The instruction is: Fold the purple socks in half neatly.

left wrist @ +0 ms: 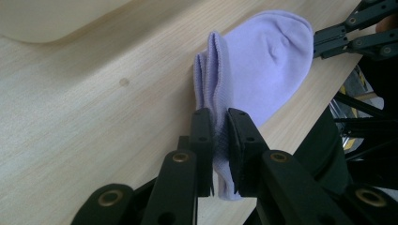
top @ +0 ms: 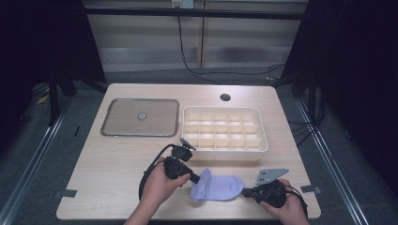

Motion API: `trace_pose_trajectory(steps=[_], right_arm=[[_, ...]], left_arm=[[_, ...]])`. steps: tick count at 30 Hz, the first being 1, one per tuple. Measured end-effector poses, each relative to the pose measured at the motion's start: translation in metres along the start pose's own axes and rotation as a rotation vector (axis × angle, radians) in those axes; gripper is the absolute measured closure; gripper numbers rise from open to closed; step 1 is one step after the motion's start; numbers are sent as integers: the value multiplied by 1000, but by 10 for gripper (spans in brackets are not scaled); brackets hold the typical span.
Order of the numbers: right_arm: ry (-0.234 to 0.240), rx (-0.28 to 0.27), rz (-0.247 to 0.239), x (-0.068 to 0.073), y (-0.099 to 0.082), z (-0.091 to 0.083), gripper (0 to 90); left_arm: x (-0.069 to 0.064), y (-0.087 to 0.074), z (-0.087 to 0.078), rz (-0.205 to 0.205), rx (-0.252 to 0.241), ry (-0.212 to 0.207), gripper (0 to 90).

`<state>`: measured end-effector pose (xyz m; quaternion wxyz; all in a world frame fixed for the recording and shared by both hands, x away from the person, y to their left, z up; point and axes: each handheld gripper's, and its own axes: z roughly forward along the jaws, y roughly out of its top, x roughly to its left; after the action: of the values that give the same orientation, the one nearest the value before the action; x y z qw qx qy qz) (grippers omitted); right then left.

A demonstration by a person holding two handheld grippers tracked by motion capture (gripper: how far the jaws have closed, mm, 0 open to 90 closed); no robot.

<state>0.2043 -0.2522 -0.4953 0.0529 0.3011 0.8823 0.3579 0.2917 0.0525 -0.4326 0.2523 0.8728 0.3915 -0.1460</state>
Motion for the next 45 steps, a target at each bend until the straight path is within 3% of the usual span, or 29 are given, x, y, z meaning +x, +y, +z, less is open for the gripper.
trace_pose_trajectory(steps=[7, 17, 19, 27, 32, 45], right_arm=[[-3, 3, -5, 0, 0, 0, 894], [-51, 7, 7, -9, -2, -5, 900], [-65, 10, 11, -10, 0, -4, 900], [-83, 22, 4, -17, 7, 0, 900], [-66, 13, 7, -20, 9, 2, 900], [-39, 20, -32, -8, 17, 11, 900]], left_arm=[[-5, 5, -1, -1, 1, -2, 810], [-5, 6, 0, -6, -16, -6, 809], [-4, 7, -1, 14, 2, -5, 810], [-5, 7, -2, 2, -6, -11, 809], [-4, 7, -5, -9, -17, -8, 809], [-9, 10, -2, -5, -11, -17, 808]])
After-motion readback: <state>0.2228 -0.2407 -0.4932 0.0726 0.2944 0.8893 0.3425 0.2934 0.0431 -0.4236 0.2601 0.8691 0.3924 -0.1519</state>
